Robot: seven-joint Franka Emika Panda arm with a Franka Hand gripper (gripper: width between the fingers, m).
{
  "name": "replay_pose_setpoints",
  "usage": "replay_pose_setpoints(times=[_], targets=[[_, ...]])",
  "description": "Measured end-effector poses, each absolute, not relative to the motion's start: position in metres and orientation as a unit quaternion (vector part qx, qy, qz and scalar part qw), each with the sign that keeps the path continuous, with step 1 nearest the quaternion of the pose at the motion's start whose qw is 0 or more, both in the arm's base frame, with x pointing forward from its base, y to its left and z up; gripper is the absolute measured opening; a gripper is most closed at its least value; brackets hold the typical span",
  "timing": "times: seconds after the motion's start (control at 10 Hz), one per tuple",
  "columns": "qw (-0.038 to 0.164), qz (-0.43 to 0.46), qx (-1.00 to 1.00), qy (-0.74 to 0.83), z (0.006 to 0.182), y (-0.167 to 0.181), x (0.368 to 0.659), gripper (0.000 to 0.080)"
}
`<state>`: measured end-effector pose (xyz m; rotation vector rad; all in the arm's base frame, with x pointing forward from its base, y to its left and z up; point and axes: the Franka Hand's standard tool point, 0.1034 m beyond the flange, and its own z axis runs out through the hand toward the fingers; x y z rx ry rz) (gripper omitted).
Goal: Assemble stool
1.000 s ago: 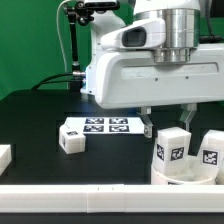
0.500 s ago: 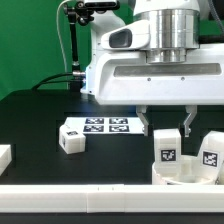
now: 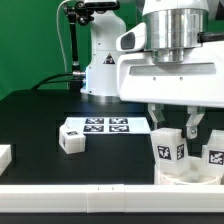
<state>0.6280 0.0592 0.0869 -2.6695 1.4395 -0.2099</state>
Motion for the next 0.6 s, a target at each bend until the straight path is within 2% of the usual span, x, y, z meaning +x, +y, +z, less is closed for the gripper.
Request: replay_pose_setpoints(times=[0.3,0.6], targets=[[0.062,-0.06,-0.794,0.602,0.0867,0.0661,0.6291,0.0337],[0.083,-0.038,-0.707,0.702,0.0863,0.0589,0.6321,0.0337]])
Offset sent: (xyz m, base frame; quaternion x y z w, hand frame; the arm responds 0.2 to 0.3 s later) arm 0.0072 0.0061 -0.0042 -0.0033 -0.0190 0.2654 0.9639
